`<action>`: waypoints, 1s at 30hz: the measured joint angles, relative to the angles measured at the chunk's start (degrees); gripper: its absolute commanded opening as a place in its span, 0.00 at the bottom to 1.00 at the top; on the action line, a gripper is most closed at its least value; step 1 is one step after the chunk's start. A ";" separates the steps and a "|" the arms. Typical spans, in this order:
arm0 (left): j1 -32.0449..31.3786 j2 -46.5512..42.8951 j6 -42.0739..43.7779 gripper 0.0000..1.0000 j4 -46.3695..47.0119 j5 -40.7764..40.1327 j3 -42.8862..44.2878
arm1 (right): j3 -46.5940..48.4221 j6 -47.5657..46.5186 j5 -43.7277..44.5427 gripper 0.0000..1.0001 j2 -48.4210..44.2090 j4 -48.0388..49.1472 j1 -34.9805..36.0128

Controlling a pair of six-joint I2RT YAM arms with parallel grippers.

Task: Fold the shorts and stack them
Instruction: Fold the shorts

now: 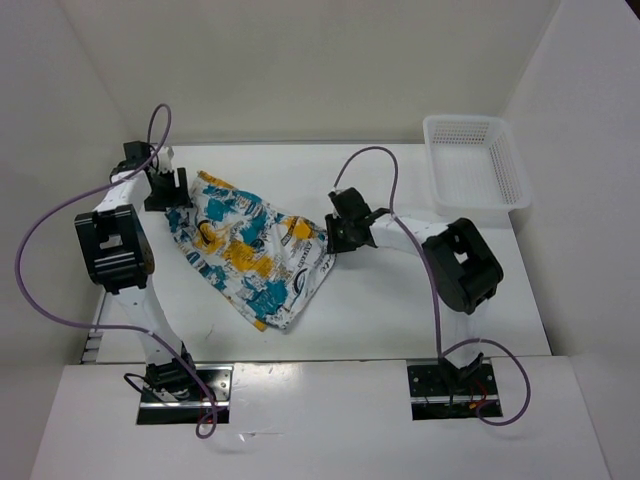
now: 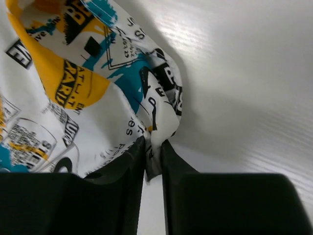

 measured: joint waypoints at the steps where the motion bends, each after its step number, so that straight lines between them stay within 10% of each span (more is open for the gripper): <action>1: -0.17 0.42 -0.02 0.73 0.17 -0.04 -0.04 | 0.72 0.50 0.02 0.05 0.42 0.09 0.07; 5: -0.50 1.99 0.11 0.20 0.59 -0.37 -1.36 | 3.93 1.44 1.14 0.00 2.64 0.04 -0.90; 11: -0.94 0.55 -0.02 0.14 1.57 0.96 -6.86 | 13.14 -3.04 7.61 0.03 6.91 -0.35 -8.17; 13: -1.40 -1.27 -0.02 0.22 0.90 3.30 -9.35 | 17.84 -5.25 9.27 0.11 9.11 -0.17 -10.25; 17: -2.89 -5.95 0.20 0.43 -2.03 10.36 -14.25 | 32.17 -8.46 11.04 0.59 16.24 -0.96 -11.34; 21: -3.80 -12.24 0.02 0.60 -3.58 17.29 -18.45 | 40.87 -10.27 10.51 0.78 18.88 -0.92 -10.84; 30: -3.78 -24.02 0.13 0.82 -3.50 14.71 -22.32 | 16.52 -7.34 8.46 0.83 -1.05 -4.44 -11.91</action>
